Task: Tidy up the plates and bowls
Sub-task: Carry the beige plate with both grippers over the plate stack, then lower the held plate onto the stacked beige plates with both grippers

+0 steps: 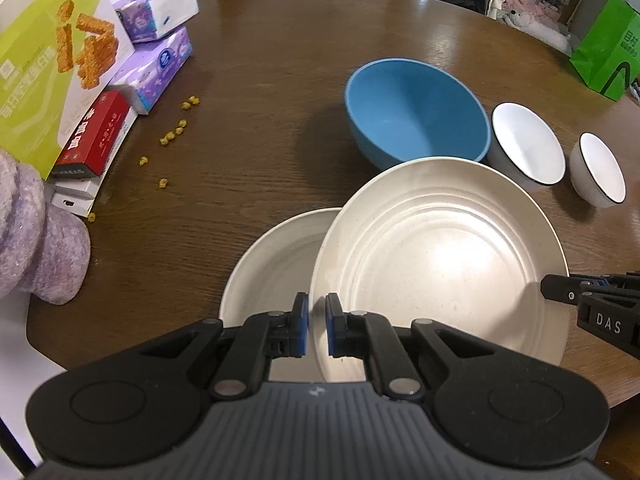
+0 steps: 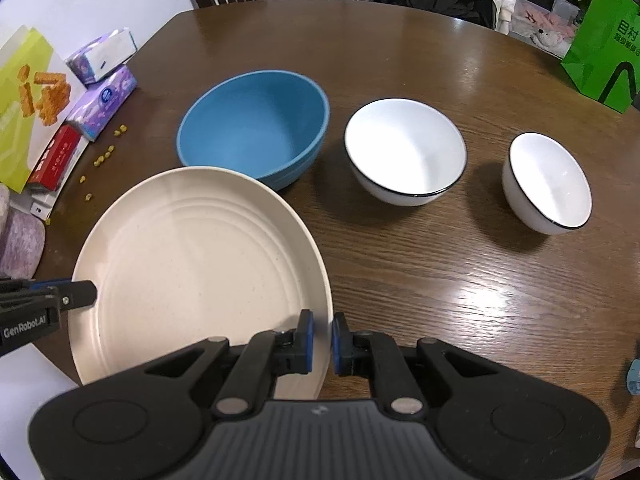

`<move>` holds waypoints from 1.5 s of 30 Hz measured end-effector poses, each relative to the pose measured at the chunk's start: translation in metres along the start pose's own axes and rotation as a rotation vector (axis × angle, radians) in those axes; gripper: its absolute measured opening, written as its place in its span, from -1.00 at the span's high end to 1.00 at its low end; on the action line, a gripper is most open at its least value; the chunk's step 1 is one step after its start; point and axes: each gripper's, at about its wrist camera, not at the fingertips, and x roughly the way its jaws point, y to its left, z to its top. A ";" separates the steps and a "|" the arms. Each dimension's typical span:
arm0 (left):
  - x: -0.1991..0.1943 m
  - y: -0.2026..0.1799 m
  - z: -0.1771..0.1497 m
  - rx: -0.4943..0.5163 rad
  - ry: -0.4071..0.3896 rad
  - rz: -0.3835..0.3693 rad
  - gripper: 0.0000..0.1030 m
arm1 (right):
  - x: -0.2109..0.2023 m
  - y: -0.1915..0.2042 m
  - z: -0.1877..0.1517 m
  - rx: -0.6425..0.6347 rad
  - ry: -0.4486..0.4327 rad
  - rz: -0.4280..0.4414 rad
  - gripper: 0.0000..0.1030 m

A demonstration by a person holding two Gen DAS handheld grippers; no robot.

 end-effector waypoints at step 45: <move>0.043 0.055 -0.016 -0.034 0.044 0.066 0.83 | 0.063 0.072 -0.002 -0.076 0.062 -0.002 0.78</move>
